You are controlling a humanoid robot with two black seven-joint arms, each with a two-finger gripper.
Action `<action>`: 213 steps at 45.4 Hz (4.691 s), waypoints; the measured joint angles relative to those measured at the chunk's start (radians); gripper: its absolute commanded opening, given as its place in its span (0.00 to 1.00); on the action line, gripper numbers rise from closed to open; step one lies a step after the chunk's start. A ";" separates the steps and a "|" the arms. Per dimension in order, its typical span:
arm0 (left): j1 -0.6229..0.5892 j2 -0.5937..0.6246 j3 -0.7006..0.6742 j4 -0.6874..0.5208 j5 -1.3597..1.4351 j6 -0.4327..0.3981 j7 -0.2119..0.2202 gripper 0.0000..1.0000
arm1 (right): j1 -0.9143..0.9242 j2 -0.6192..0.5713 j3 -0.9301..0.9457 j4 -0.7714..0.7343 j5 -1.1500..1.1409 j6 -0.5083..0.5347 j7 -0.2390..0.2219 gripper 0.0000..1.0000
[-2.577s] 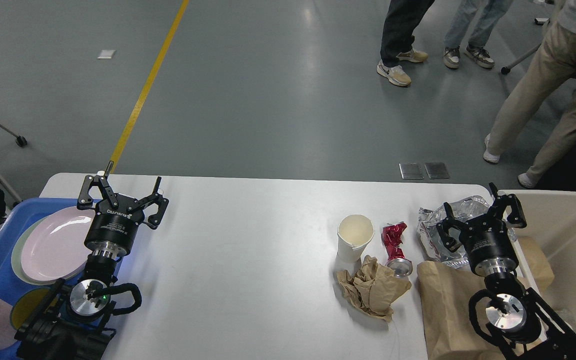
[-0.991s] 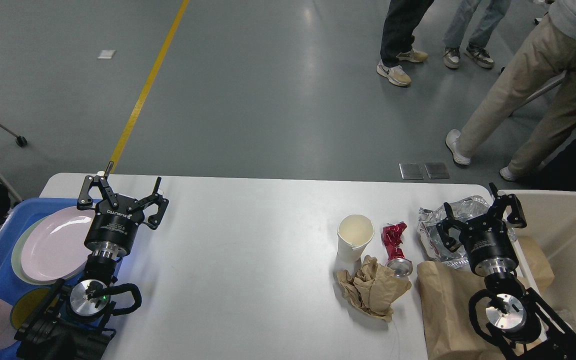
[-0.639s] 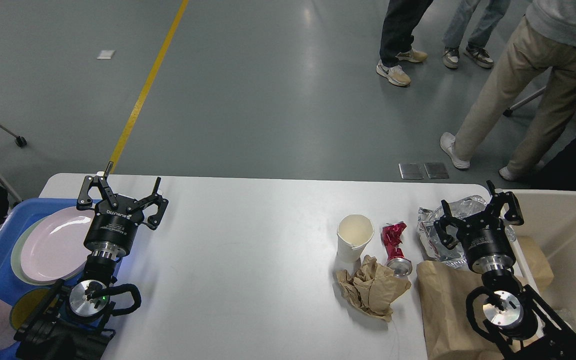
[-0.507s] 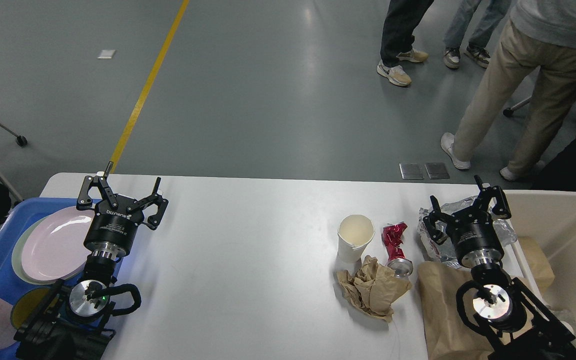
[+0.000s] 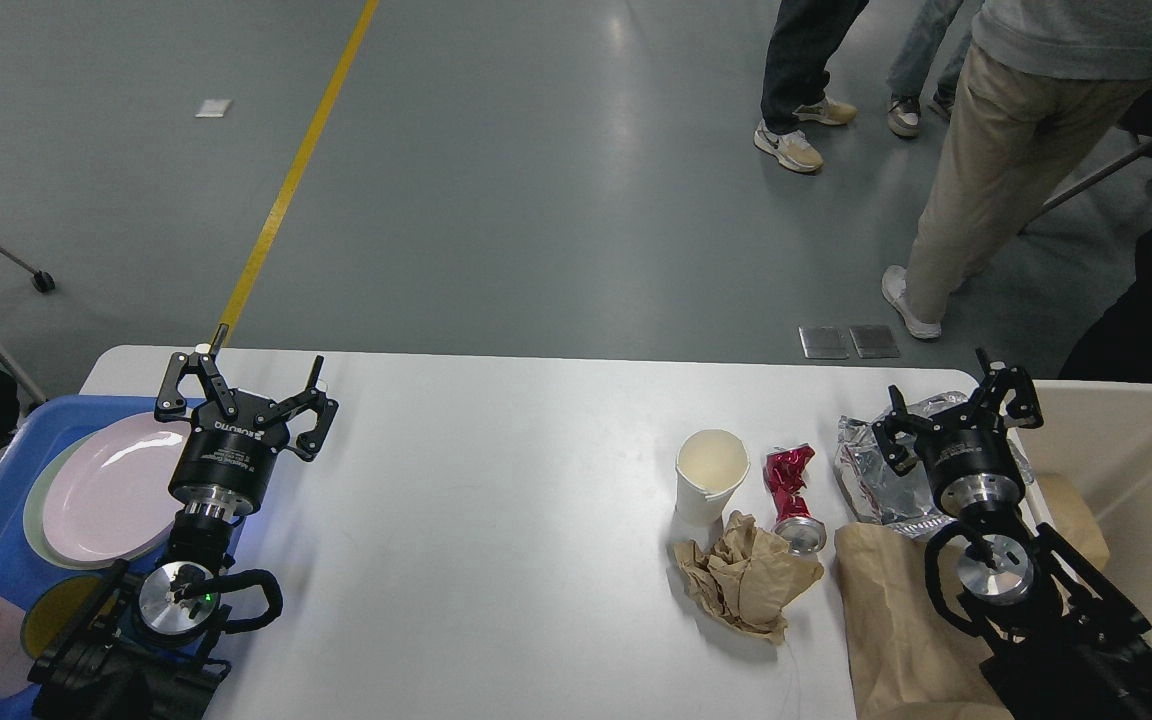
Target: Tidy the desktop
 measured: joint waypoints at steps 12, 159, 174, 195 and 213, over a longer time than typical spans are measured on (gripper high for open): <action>-0.001 0.000 0.000 0.000 0.000 0.000 0.000 0.97 | -0.039 0.002 -0.060 -0.034 0.003 -0.005 0.003 1.00; -0.002 0.000 0.000 0.000 0.000 0.000 -0.001 0.97 | 2.187 -0.180 -2.742 0.968 0.151 0.600 -0.427 1.00; -0.002 0.000 0.000 0.000 0.000 0.000 0.000 0.97 | 1.968 -0.181 -2.652 0.966 0.156 0.499 -0.426 1.00; -0.002 0.000 0.000 0.000 0.000 0.000 0.000 0.97 | 1.421 -0.066 -2.567 0.910 0.142 0.029 -0.432 1.00; -0.002 0.000 0.000 0.000 0.000 0.000 0.000 0.97 | 1.134 0.031 -2.556 0.691 0.142 -0.042 -0.437 0.97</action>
